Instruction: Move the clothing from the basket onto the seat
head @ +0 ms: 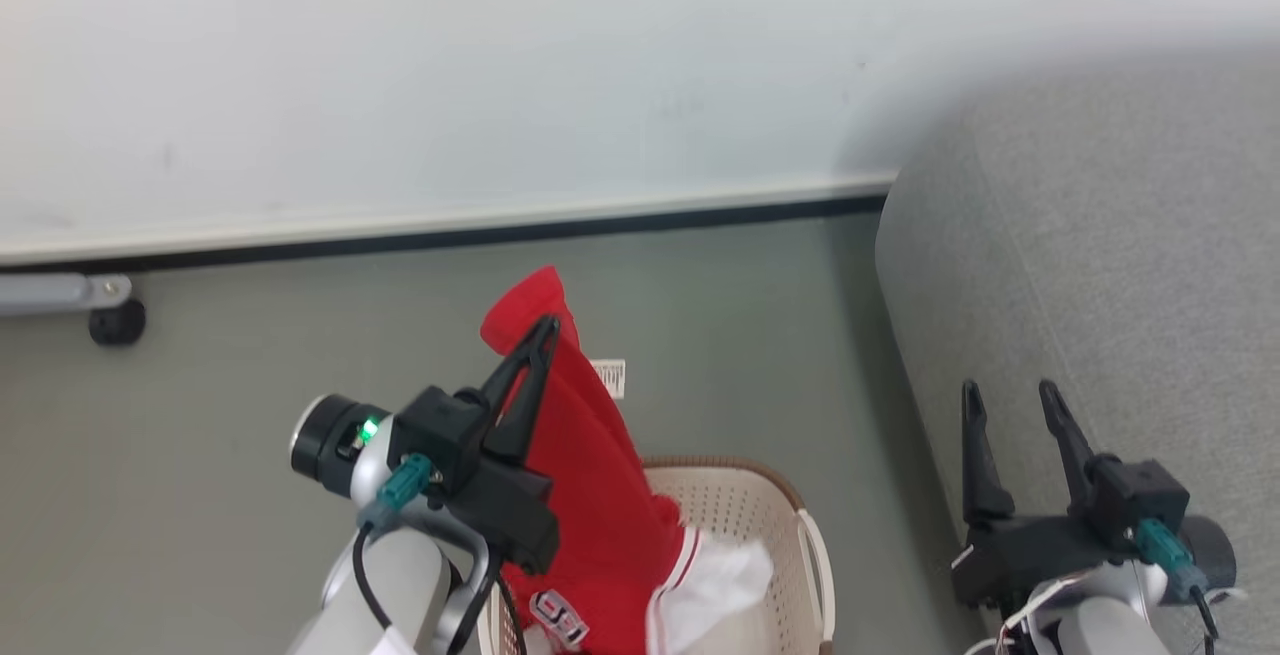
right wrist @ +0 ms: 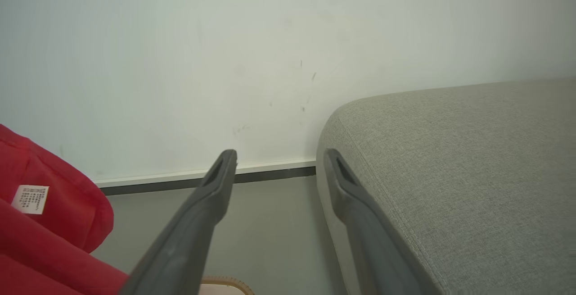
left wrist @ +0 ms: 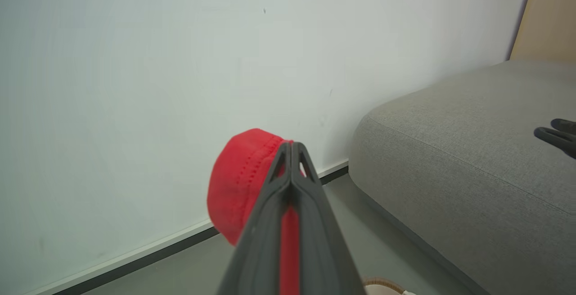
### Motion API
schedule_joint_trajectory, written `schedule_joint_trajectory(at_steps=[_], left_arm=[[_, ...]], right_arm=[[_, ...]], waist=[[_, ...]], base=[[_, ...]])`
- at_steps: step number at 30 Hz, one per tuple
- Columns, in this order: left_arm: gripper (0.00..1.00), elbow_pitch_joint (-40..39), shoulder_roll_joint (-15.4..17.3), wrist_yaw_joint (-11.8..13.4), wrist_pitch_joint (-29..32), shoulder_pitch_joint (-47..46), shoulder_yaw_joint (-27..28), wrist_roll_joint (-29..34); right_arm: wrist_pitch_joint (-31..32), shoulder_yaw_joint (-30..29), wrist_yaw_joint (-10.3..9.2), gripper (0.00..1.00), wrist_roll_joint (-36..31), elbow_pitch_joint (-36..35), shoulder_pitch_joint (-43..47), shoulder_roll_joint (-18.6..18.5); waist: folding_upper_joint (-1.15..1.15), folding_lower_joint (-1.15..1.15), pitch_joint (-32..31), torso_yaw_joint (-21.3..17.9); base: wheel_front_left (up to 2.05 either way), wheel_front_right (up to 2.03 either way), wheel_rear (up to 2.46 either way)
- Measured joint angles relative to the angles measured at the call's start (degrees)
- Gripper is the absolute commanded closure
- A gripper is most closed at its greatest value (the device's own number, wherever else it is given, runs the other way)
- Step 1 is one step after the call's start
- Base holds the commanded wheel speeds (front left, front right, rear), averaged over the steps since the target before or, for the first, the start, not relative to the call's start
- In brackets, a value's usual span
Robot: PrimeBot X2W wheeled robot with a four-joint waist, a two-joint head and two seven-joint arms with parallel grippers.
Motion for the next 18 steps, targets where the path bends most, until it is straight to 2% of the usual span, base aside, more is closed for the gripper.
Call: schedule_joint_trajectory(at_steps=[7,18], left_arm=[[1.00,-3.4,0.0,0.2,0.0,3.0,-0.5,-0.3],[1.00,-5.0,-0.7,0.9,0.6,3.9,-1.4,-0.7]], right_arm=[[0.0,0.1,0.07,0.00,-0.1,-1.7,1.6,0.1],[0.0,0.7,0.24,0.00,-0.2,-3.0,2.4,0.3]], waist=[[0.00,0.00,-3.3,-0.4],[0.01,0.01,-3.1,-2.6]], base=[[0.00,0.00,0.00],[0.00,0.00,0.00]])
